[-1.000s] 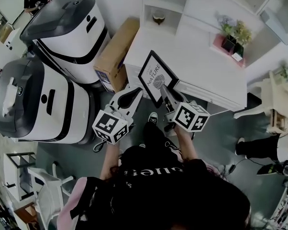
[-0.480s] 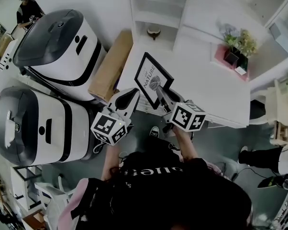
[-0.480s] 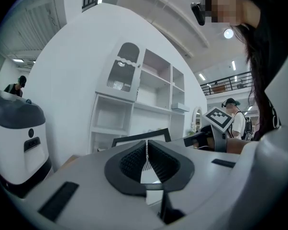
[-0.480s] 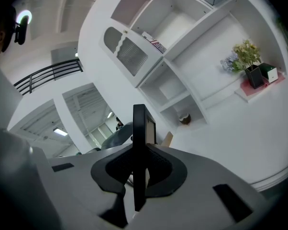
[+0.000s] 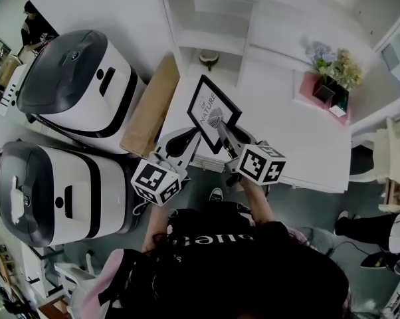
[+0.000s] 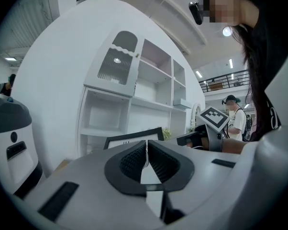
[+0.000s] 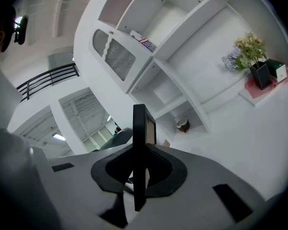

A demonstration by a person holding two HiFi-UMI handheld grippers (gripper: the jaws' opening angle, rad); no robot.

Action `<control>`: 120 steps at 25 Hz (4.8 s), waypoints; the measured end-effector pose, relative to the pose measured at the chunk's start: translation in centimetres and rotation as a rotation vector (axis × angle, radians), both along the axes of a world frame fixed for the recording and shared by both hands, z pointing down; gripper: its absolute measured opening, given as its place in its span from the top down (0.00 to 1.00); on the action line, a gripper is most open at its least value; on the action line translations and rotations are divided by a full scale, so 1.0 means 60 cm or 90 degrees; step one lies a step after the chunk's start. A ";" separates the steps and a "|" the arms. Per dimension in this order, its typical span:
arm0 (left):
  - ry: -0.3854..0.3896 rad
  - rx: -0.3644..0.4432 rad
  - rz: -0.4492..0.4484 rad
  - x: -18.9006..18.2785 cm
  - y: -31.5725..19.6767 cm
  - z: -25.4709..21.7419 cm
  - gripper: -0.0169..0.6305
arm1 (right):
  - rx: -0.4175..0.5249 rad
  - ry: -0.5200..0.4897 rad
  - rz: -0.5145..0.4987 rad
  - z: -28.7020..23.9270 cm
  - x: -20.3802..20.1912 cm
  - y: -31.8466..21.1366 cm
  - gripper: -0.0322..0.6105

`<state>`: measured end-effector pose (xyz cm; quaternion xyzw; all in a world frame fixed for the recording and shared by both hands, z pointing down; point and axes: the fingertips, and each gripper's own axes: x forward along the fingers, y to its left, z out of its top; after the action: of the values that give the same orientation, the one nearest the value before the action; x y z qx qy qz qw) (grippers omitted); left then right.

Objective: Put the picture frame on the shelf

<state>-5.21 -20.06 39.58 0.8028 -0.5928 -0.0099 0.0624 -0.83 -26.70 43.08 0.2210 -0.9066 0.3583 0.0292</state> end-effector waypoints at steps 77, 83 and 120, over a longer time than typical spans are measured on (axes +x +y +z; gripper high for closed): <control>0.036 -0.002 0.163 -0.361 -0.213 0.010 0.94 | -0.222 -0.217 0.449 0.084 -0.244 -0.458 0.76; 0.036 -0.003 0.165 -0.359 -0.215 0.013 0.94 | -0.181 -0.186 0.401 0.073 -0.253 -0.450 0.64; 0.021 0.010 0.153 -0.197 -0.170 -0.010 0.94 | 0.015 -0.043 0.084 -0.030 -0.160 -0.162 0.64</control>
<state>-17.02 -30.27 38.97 0.8681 -0.4914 -0.0201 0.0668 -10.42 -36.42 41.27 0.2686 -0.8946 0.3561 -0.0274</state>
